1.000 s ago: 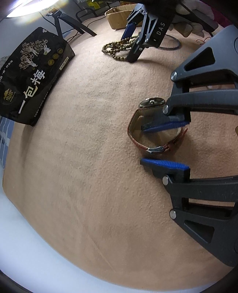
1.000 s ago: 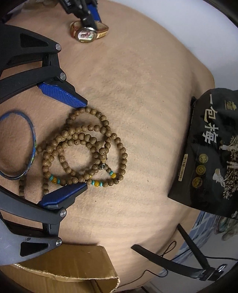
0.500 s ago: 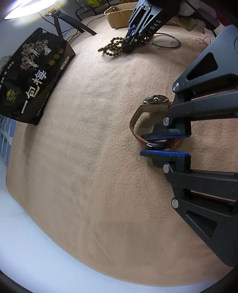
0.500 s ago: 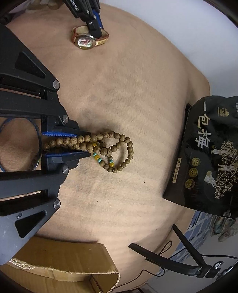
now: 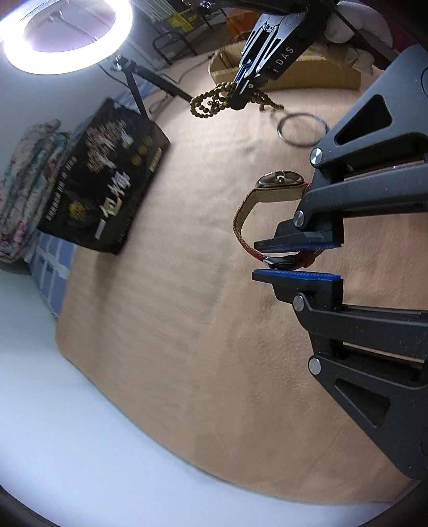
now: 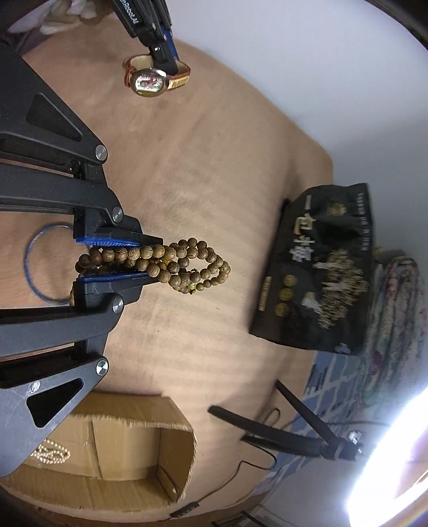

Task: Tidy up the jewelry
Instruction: 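Carry watch and wooden bead necklace into the box and open both tools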

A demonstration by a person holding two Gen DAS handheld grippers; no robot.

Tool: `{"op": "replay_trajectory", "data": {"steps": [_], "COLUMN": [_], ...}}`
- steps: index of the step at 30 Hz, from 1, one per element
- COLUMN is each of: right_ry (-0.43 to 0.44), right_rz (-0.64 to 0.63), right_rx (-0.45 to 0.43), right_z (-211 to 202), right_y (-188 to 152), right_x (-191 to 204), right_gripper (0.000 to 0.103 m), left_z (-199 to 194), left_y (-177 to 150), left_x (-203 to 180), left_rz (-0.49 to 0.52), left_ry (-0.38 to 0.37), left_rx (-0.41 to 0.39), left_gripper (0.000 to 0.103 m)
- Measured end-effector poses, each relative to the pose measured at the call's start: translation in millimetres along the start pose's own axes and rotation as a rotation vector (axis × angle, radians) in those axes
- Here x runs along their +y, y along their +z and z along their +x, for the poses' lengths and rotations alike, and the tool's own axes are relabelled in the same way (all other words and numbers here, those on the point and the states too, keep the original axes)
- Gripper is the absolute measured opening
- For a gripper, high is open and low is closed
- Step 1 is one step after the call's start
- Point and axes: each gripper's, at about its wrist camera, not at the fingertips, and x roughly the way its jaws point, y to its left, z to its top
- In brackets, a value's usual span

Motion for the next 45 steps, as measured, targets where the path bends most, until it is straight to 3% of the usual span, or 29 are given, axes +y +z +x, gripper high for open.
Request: {"op": "replay_trajectory", "data": {"steps": [12,21,31,45], "right_ry": [0.009,-0.025,-0.088,-0.114], "right_rz": [0.033,0.077,0.151,0.216], "right_rx": [-0.131,-0.197,-0.202,-0.176], "right_z": [-83,-130,-148,-133], "right_y": [5,-7,-25,-37], "right_x": [-33,-71,-129,-178], "right_gripper": [0.011,0.011,0.011,0.011], "left_z": [-59,-76,-71,-38], "left_y": [-3,-14,-32,-47], "left_x": [-50,-99,-163,-237], "left_rz": [0.05,0.117,0.202,0.25], "left_ry": [-0.099,-0.166,-0.22,-0.283], "left_rx": [-0.086,-0.096,-0.073,-0.025], "left_gripper": [0.008,0.008,0.008,0.008]}}
